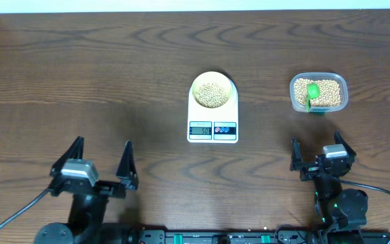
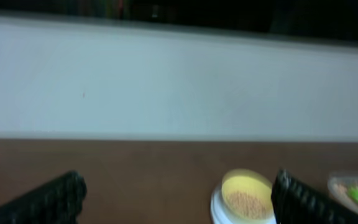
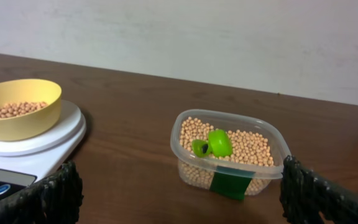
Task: Scoop item into bowl and weigh 50g on scale
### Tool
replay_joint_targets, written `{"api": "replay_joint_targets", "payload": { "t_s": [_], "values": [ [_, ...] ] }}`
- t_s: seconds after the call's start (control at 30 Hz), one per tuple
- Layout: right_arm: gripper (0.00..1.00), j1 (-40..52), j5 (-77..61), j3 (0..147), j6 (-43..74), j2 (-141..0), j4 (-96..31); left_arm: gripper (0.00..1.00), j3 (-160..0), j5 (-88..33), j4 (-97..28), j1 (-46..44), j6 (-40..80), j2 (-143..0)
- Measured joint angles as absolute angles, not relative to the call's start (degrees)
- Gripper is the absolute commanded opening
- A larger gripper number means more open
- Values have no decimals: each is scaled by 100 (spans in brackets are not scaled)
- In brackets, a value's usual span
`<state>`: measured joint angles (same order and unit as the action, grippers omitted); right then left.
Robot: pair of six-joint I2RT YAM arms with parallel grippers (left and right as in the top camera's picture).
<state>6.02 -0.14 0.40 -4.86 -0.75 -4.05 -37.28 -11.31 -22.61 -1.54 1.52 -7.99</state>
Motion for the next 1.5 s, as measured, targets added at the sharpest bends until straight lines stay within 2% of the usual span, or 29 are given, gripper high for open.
{"api": "replay_joint_targets", "payload": {
  "t_s": [0.27, 0.53, 0.63, 0.87, 1.5],
  "values": [
    [99, 602, -16, 40, -486, -73, -405, 98, -1640, -1372, -25, -121, 272, -123],
    [99, 602, -16, 40, -486, -73, -405, 98, -392, -1409, 1002, -121, 449, -71],
    [99, 602, -16, 40, -486, -73, -405, 98, -113, -1433, 1022, -121, 451, -69],
    [99, 602, -16, 40, -486, -73, -408, 98, -58, -1441, 38, -121, 458, -62],
    [99, 602, -14, 40, -486, -73, -405, 98, -78, -1358, -8, -121, 458, -60]
  ]
}}
